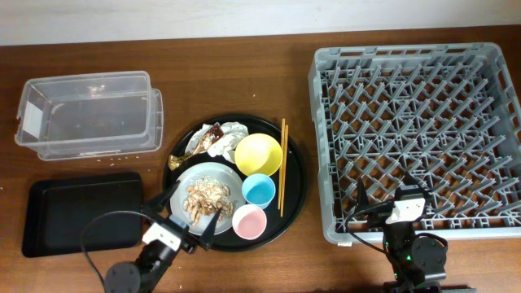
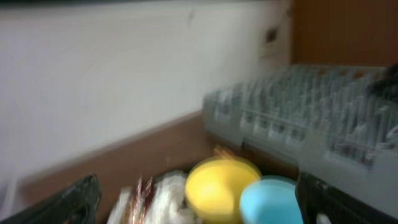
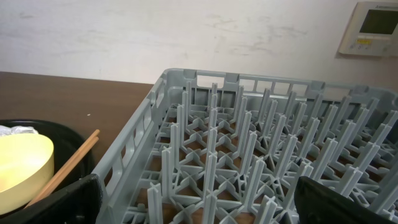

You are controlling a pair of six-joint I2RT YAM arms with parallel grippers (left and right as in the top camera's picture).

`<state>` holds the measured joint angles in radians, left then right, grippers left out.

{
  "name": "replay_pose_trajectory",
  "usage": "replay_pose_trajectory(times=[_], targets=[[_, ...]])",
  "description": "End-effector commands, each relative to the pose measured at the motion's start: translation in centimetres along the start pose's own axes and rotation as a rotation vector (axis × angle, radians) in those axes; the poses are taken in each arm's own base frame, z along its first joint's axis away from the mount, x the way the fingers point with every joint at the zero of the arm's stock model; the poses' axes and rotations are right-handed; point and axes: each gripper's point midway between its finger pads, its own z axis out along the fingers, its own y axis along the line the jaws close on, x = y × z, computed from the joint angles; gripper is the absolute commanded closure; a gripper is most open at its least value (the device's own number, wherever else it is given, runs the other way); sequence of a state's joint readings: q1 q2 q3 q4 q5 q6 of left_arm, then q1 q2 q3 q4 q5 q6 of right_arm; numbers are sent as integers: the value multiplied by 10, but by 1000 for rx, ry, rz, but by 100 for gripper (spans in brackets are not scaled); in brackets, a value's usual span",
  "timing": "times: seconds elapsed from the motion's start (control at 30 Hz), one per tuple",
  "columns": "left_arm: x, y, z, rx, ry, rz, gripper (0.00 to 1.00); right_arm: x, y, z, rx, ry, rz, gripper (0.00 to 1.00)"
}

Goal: Sort waste into correct bins and load items into the dishwasher rack

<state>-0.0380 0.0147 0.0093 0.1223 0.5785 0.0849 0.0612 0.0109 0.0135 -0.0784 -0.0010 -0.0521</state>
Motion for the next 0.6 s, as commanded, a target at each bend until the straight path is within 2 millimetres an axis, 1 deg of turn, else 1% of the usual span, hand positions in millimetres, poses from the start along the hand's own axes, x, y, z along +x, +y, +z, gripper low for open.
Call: replay_pose_trajectory(times=[0.0,0.1,0.17,0.2,0.23,0.27,0.33,0.37,0.4,0.43,0.47,0.5,0.53,0.57], targets=[[-36,-23,-5,127,-143,106,1,3,-2,0,8,4,0,1],[-43,-19,-2,119,-130,97,1,3,-2,0,8,5,0,1],[-55,-11,3,98,-114,85,1,3,-2,0,8,4,0,1],[-72,1,14,77,-88,81,1,3,-2,0,8,4,0,1],[-79,9,25,82,-48,51,1,3,-2,0,8,4,0,1],[-81,15,34,86,-3,19,1,3,-2,0,8,4,0,1],[-68,39,73,116,228,-104,1,3,-2,0,8,4,0,1],[-70,40,86,168,271,-149,1,3,-2,0,8,5,0,1],[-77,36,103,272,294,-215,1,3,-2,0,8,4,0,1],[-88,27,114,409,266,-245,1,3,-2,0,8,5,0,1],[-77,45,128,332,332,-271,1,3,-2,0,8,4,0,1],[-66,61,132,228,407,-282,1,3,-2,0,8,5,0,1],[-50,86,130,49,560,-281,1,3,-2,0,8,4,0,1],[-37,109,119,-146,751,-234,1,3,-2,0,8,4,0,1]])
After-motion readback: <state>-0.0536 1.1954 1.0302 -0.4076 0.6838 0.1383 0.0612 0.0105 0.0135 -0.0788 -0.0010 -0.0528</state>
